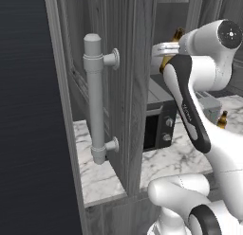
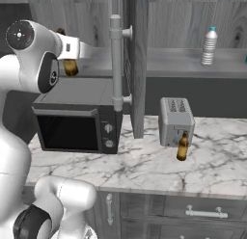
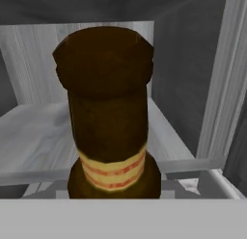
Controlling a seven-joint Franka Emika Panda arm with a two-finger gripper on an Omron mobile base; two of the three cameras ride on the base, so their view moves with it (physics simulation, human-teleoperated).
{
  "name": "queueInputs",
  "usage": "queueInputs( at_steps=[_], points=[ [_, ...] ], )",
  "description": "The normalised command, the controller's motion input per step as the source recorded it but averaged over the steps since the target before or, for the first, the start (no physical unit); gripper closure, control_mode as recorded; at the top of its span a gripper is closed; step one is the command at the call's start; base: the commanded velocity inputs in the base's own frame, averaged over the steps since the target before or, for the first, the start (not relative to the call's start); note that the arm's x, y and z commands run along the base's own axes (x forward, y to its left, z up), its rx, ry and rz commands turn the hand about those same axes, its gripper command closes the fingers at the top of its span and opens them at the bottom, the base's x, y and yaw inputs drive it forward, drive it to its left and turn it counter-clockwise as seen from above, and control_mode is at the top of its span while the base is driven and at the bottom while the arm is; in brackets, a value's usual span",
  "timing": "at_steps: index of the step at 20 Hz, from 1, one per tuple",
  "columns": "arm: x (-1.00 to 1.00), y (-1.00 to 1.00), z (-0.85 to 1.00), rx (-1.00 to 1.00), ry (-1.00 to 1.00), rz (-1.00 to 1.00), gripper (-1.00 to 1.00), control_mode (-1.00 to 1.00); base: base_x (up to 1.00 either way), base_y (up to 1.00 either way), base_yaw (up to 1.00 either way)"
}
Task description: Sort all alcoholic drinks to one cabinet, and non-alcoholic drinks to the other.
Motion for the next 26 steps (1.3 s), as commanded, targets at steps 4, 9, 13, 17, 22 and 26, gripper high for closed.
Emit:
queueInputs(
  at_steps=[4, 9, 13, 17, 22, 26],
  points=[
    [0.26, 0.00, 0.00, 0.00, 0.00, 0.00, 1.00, -1.00, 0.00, 0.00, 0.00],
    [0.23, 0.00, 0.00, 0.00, 0.00, 0.00, 1.00, -1.00, 0.00, 0.00, 0.00],
    [0.20, 0.00, 0.00, 0.00, 0.00, 0.00, 1.00, -1.00, 0.00, 0.00, 0.00],
    [0.20, 0.00, 0.00, 0.00, 0.00, 0.00, 1.00, -1.00, 0.00, 0.00, 0.00],
    [0.22, 0.00, 0.00, 0.00, 0.00, -0.01, 1.00, -1.00, 0.00, 0.00, 0.00],
    [0.22, 0.00, 0.00, 0.00, 0.00, -0.01, 1.00, -1.00, 0.00, 0.00, 0.00]
  ],
)
